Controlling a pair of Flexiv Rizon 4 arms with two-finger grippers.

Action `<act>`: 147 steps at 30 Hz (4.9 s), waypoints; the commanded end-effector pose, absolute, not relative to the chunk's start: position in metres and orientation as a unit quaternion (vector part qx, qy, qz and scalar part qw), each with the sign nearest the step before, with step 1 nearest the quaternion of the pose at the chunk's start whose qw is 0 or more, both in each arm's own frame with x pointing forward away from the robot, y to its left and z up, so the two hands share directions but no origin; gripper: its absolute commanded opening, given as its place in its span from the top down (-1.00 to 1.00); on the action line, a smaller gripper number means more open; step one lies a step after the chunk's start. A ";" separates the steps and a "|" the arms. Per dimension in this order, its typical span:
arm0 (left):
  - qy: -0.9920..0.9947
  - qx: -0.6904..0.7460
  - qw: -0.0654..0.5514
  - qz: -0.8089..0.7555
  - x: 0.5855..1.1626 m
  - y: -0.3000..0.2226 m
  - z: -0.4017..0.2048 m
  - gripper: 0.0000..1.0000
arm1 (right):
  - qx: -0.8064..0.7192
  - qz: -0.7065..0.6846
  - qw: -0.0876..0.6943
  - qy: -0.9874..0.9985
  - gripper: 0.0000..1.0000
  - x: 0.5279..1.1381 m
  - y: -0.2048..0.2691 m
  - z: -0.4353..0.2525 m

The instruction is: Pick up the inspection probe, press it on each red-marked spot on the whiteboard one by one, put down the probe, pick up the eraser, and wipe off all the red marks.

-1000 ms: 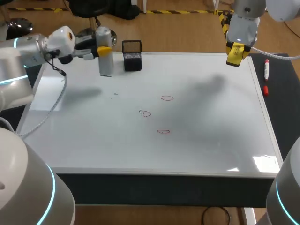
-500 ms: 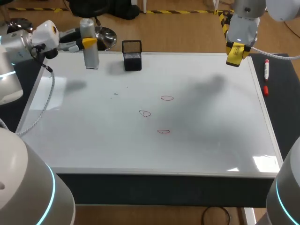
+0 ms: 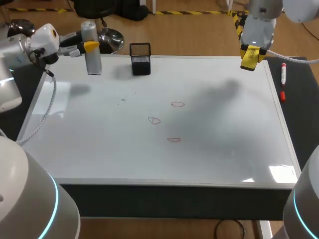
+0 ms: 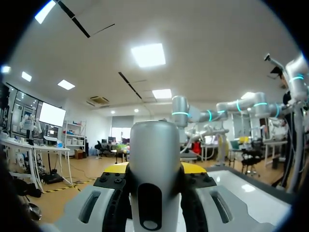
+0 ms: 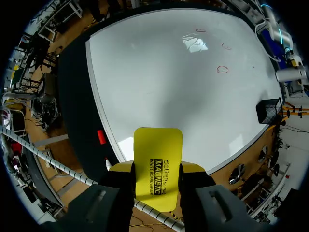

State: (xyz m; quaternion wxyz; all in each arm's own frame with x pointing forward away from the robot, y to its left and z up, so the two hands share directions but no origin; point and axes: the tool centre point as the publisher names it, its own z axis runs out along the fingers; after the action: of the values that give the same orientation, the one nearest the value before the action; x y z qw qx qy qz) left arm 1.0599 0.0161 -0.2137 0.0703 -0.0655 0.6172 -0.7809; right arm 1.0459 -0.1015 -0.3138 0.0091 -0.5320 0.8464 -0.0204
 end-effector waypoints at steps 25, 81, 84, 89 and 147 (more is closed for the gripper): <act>0.616 -0.067 0.073 -0.781 1.058 0.015 -0.213 1.00 | -0.634 -0.019 0.019 0.773 1.00 1.008 -0.030 -0.291; 0.616 -0.067 0.073 -0.781 1.058 0.015 -0.213 1.00 | -0.741 0.045 -0.050 0.668 1.00 0.890 0.247 -0.400; 0.616 -0.067 0.073 -0.781 1.058 0.015 -0.213 1.00 | -0.737 0.041 -0.053 0.673 1.00 0.889 0.249 -0.405; 0.616 -0.067 0.073 -0.781 1.058 0.015 -0.213 1.00 | -0.730 0.024 -0.057 0.680 1.00 0.886 0.253 -0.412; 0.616 -0.067 0.073 -0.781 1.058 0.015 -0.213 1.00 | -0.676 0.024 -0.066 0.733 1.00 0.876 0.183 -0.460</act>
State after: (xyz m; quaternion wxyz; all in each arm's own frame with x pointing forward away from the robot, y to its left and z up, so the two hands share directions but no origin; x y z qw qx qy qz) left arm 1.0590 0.0162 -0.2147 0.0710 -0.0659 0.6160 -0.7818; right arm 0.8785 0.1929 -0.4330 -0.0692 -0.6757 0.7335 0.0258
